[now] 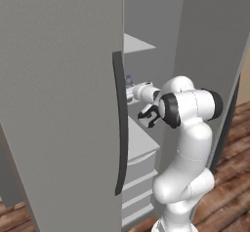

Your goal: Take the bottled waters from the counter and place them in the freezer to freeze. Close the freezer door after placing the bottles.

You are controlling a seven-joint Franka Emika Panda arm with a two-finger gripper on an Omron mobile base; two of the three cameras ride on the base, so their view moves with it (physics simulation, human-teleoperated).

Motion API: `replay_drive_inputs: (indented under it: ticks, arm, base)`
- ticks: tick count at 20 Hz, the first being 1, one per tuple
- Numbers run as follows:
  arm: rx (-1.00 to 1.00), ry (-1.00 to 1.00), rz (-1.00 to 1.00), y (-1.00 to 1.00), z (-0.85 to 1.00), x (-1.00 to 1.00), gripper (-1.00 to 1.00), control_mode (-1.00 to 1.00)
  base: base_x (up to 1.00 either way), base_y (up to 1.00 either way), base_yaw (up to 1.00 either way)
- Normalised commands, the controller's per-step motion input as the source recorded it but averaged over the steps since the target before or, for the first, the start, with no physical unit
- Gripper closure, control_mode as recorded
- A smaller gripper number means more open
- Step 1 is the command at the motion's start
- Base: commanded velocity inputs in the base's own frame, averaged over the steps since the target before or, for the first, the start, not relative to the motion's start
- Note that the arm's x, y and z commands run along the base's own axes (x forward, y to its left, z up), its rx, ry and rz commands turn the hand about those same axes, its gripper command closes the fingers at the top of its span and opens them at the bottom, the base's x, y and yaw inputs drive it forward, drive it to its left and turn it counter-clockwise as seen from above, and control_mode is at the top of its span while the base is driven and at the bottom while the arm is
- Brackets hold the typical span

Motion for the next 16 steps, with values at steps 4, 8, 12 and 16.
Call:
replay_drive_inputs:
  ticks: [4,8,12,16]
  arm:
    - [0.04,0.0,0.0,0.09,-0.07,0.33,1.0,-1.0]
    - [0.08,-0.01,0.0,0.1,-0.04,0.41,1.0,-1.0]
    - [0.06,0.0,0.0,0.09,-0.13,0.45,1.0,-1.0]
    - [0.02,-0.01,0.0,0.04,-0.28,0.51,1.0,-1.0]
  base:
    - [0.0,0.0,0.0]
    - [0.0,0.0,0.0]
    - [0.0,0.0,0.0]
    - [0.0,0.0,0.0]
